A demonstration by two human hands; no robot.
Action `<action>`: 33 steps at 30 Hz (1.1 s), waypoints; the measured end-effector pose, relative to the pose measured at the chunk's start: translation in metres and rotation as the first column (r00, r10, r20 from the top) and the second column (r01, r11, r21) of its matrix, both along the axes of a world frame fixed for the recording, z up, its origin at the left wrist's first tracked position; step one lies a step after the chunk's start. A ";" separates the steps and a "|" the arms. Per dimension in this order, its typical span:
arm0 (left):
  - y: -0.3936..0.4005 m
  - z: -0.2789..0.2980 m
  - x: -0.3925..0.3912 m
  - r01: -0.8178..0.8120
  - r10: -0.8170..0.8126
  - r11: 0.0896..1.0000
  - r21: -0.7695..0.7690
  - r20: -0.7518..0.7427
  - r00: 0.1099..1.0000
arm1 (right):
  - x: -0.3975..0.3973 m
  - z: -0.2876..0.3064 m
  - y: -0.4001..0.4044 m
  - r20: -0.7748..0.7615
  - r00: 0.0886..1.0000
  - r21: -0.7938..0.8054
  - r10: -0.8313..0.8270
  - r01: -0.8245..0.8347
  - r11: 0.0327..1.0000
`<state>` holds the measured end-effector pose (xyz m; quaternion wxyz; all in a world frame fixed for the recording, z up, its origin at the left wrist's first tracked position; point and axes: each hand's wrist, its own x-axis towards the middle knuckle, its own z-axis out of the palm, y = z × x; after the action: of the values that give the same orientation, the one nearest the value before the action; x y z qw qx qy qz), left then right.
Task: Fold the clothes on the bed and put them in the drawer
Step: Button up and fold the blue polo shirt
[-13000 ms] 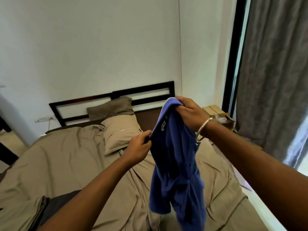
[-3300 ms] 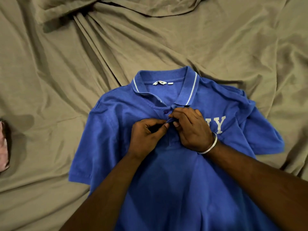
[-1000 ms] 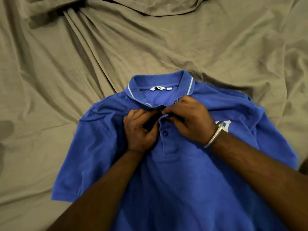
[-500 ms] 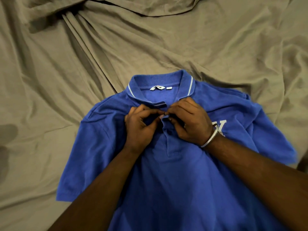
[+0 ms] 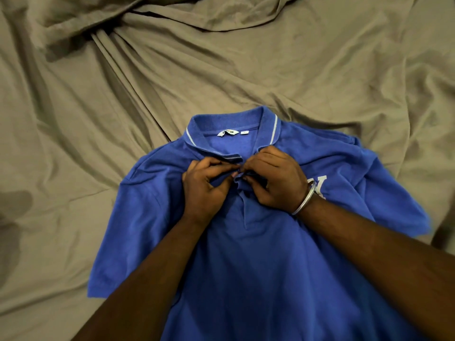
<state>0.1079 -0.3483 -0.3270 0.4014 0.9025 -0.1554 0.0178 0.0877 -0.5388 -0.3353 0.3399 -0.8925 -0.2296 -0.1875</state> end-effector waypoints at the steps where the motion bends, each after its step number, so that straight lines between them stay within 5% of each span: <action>1: 0.000 0.000 0.001 -0.001 0.001 1.000 -0.004 -0.003 1.000 | 0.001 0.000 0.000 0.008 1.000 0.013 0.005 -0.006 1.000; 11: 0.001 0.014 0.002 0.052 -0.060 0.997 -0.062 -0.123 0.991 | 0.003 -0.002 -0.001 0.021 1.000 0.016 -0.003 0.003 1.000; 22: -0.006 0.013 0.003 -0.054 0.051 0.998 -0.016 -0.133 0.990 | 0.003 -0.010 0.001 0.050 0.998 0.023 -0.023 0.022 0.999; 33: -0.015 0.016 0.003 -0.044 0.087 0.975 0.217 -0.191 0.978 | 0.000 -0.016 0.003 0.055 0.977 -0.050 -0.206 0.208 0.977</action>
<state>0.1110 -0.3634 -0.3114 0.3157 0.9419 -0.0855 -0.0761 0.0879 -0.5359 -0.3511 0.2877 -0.9157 -0.1489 -0.2376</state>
